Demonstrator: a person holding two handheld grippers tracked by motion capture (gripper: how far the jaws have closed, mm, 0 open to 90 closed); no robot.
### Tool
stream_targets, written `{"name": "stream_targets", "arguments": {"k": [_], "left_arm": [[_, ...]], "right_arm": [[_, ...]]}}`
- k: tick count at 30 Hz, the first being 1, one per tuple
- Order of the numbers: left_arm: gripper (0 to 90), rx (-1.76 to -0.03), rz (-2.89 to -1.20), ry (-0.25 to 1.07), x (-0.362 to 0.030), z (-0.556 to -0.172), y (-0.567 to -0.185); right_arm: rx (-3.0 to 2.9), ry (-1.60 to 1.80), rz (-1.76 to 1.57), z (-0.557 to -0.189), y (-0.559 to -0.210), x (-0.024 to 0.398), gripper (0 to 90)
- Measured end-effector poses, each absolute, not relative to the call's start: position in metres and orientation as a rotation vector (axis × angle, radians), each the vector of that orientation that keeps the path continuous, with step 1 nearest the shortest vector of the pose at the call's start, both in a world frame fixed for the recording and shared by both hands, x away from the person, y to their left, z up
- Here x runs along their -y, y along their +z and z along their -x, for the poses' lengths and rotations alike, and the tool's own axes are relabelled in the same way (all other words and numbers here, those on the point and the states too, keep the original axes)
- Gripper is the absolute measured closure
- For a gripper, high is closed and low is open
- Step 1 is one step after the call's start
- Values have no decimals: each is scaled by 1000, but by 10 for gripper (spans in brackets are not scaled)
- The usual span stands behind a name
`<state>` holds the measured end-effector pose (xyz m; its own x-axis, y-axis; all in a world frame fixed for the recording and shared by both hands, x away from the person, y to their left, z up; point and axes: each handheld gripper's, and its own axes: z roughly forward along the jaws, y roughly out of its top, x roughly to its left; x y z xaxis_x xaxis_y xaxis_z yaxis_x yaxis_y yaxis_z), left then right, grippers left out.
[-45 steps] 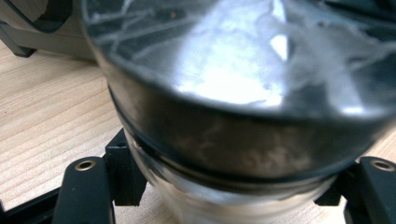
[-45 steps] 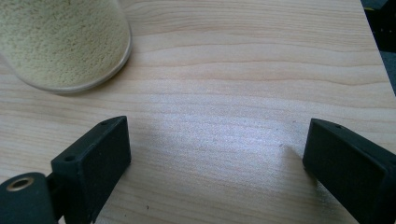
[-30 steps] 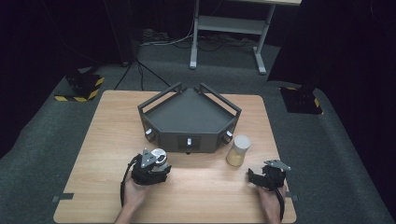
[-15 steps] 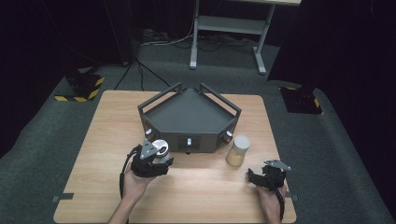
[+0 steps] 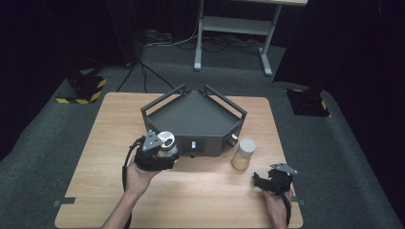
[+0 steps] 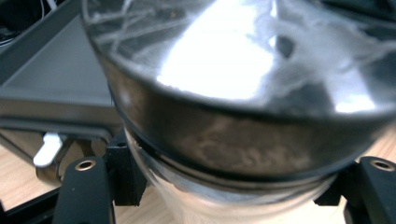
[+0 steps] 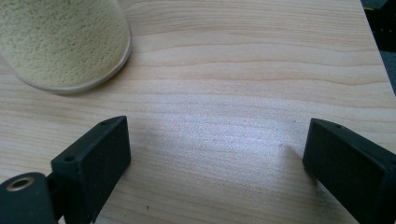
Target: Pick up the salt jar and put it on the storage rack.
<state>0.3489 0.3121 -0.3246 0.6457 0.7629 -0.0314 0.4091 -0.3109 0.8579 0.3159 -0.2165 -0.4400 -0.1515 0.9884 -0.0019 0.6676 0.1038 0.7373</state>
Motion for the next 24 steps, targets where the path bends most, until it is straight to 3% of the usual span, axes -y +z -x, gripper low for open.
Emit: {"name": "stream_targets", "arguments": {"k": [24], "left_arm": [[302,-937,-1933,491,-302,-372,-297]], "right_arm": [[-1878,825,-1618,-316,-440,216,72]]}}
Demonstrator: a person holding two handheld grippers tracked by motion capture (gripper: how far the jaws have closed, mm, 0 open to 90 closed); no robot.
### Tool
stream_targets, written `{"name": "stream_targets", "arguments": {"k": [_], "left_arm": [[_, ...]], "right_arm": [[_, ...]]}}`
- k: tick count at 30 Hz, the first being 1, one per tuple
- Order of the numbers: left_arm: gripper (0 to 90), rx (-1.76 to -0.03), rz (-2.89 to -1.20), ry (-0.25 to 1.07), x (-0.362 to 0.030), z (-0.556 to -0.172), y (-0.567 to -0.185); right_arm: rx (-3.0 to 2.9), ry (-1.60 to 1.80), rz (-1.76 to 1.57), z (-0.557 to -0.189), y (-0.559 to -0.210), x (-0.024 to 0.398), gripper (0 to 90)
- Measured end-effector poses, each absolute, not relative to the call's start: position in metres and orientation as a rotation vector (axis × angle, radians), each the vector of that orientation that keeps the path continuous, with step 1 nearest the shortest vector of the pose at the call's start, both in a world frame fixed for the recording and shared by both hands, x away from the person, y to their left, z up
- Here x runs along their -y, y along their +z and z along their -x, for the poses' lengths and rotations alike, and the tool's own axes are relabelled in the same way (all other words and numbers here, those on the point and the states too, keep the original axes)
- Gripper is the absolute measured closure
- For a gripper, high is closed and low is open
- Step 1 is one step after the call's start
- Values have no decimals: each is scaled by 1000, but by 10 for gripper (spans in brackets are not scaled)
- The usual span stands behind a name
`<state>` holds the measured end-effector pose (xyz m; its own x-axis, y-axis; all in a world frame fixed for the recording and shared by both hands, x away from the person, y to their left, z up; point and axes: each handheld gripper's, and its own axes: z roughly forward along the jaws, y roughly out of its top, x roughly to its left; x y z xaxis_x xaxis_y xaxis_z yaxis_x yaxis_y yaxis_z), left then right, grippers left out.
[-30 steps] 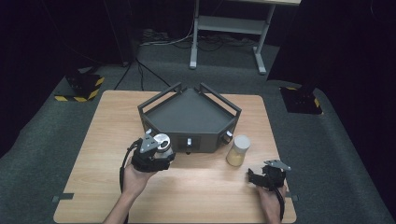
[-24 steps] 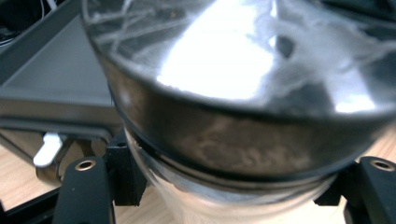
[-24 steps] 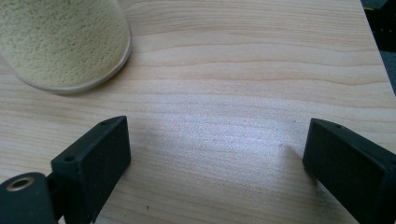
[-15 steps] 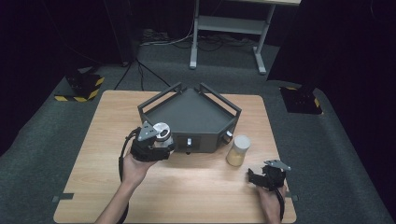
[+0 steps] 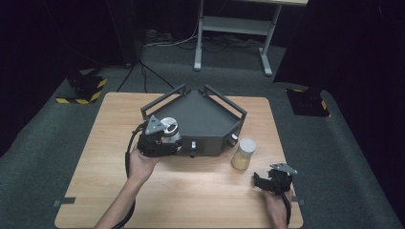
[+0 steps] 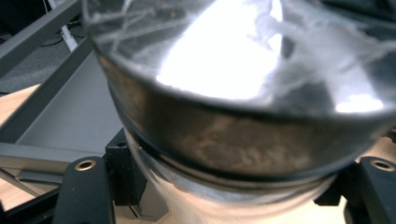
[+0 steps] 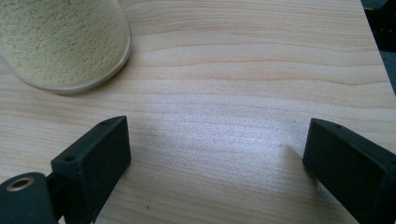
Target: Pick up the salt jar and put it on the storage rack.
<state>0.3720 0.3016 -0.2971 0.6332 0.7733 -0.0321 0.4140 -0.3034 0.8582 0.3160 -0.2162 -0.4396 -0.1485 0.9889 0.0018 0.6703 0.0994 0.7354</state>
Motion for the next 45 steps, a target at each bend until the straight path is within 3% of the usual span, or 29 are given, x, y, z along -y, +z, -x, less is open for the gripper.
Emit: {"name": "stream_targets", "arguments": {"k": [45], "left_arm": [[302,-1065,-1942,619,-263,-430,-289]], "right_arm": [[-1878,825,-1617,-316,-440,216,72]]}}
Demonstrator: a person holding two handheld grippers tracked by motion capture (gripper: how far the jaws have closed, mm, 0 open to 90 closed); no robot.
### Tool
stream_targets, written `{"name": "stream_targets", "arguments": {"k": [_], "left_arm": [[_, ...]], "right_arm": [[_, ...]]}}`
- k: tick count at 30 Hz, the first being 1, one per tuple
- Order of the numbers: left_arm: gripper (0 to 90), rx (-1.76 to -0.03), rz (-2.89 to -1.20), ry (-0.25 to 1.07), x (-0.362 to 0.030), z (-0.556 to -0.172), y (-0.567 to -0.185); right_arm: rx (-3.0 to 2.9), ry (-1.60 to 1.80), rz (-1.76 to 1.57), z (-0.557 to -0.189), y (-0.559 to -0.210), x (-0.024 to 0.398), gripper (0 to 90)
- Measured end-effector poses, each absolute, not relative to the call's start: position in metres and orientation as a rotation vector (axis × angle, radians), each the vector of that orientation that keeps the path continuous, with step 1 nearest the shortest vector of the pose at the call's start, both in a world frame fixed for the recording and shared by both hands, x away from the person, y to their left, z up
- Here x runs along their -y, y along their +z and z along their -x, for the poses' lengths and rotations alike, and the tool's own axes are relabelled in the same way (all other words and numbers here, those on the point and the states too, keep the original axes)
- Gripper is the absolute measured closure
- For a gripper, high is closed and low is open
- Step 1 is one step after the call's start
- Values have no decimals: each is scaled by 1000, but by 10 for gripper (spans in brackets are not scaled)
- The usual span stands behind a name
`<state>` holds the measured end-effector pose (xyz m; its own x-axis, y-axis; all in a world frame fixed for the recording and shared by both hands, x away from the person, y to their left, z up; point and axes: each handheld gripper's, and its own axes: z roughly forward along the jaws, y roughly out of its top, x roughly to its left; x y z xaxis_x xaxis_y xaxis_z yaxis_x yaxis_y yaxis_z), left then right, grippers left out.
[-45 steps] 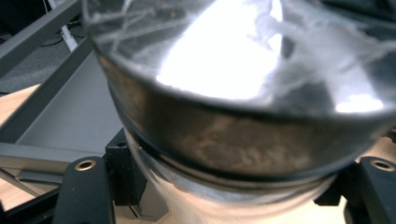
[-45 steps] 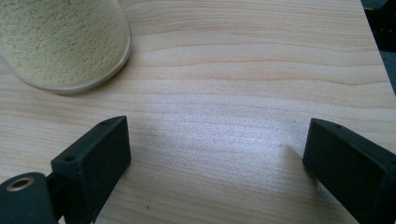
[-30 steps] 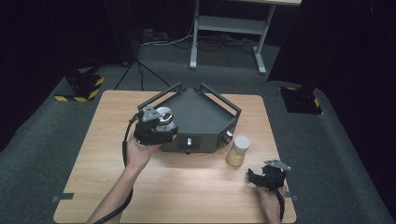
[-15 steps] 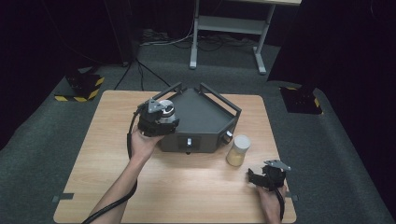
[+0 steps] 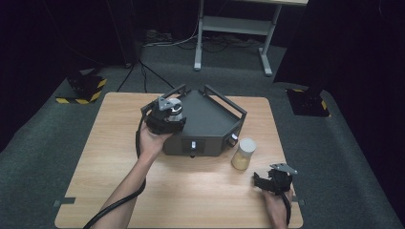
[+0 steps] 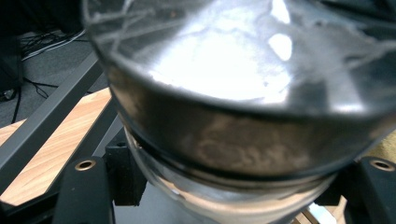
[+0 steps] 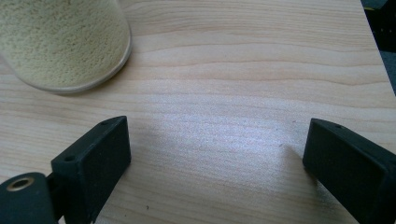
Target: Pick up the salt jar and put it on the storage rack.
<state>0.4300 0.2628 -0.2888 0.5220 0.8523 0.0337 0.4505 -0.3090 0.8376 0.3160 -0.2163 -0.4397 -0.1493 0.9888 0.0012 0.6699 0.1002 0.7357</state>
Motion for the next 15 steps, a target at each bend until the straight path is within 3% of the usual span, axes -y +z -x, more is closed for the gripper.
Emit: {"name": "stream_targets", "arguments": {"k": [15], "left_arm": [[302,-1072,-1978,628,-253,-442,-293]], "right_arm": [[-1878,825,-1618,-316,-440,216,72]]}}
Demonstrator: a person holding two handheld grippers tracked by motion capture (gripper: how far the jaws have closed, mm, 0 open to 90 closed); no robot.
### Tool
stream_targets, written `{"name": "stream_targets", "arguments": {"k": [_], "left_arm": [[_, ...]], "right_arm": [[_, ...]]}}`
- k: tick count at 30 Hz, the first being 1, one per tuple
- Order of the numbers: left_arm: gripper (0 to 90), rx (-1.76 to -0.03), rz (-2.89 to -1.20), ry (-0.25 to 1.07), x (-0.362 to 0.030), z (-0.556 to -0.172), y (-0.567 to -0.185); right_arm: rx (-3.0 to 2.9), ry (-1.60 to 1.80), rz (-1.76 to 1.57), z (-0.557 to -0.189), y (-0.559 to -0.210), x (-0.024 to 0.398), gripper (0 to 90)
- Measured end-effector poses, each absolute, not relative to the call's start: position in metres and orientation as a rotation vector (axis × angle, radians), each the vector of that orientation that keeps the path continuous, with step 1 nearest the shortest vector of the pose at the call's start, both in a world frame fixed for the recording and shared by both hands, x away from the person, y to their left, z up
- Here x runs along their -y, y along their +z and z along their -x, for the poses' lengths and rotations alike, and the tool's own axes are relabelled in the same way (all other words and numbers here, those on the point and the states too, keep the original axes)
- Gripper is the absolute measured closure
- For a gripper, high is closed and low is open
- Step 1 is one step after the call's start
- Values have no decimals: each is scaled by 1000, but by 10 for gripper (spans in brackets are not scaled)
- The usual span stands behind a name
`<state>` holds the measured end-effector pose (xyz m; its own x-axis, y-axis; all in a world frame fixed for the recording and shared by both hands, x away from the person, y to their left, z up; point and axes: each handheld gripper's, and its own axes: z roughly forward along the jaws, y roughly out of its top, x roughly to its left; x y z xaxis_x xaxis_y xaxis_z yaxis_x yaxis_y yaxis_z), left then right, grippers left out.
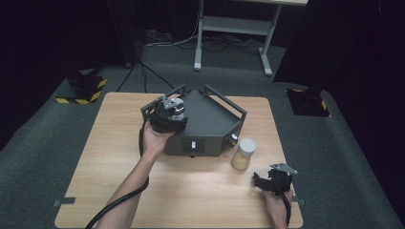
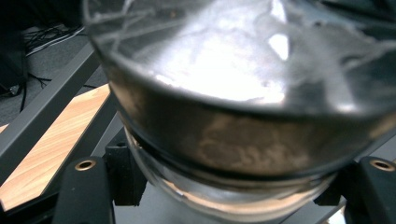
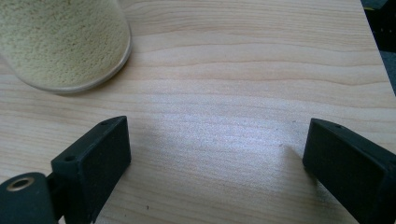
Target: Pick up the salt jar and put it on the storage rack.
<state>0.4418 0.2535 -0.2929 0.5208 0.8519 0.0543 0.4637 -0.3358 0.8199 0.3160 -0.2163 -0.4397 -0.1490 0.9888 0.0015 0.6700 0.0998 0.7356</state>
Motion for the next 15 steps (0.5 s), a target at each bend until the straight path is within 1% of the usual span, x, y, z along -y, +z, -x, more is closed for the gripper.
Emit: {"name": "stream_targets", "arguments": {"k": [15], "left_arm": [[302,-1091,-1966,612,-252,-451,-304]], "right_arm": [[-1878,825,-1618,-316,-440,216,72]]}}
